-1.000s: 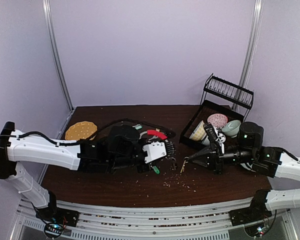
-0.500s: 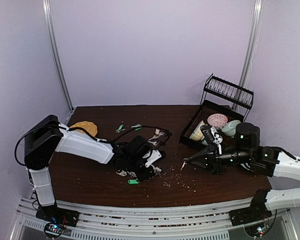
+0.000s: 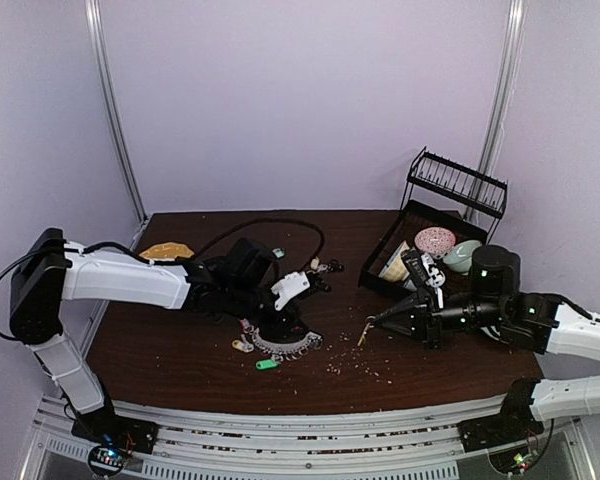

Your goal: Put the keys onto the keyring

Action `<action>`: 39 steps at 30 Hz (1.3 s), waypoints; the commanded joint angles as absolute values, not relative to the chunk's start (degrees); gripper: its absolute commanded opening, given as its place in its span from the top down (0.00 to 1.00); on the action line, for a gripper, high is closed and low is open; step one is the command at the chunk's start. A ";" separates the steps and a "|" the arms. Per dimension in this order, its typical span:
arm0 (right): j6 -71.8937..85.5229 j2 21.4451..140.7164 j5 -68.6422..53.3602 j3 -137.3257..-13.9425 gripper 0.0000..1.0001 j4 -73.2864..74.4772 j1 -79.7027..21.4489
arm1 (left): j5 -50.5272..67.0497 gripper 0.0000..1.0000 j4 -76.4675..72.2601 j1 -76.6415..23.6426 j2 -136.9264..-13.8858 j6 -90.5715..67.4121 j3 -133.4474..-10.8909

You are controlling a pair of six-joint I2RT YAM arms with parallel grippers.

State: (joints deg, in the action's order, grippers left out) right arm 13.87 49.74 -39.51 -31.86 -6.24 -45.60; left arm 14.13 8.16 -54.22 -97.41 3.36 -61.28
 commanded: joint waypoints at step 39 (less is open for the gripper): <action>15.26 48.14 -39.97 -29.42 1.00 -10.34 -45.39 | 3.96 0.81 3.19 -60.84 -102.59 -48.90 -54.87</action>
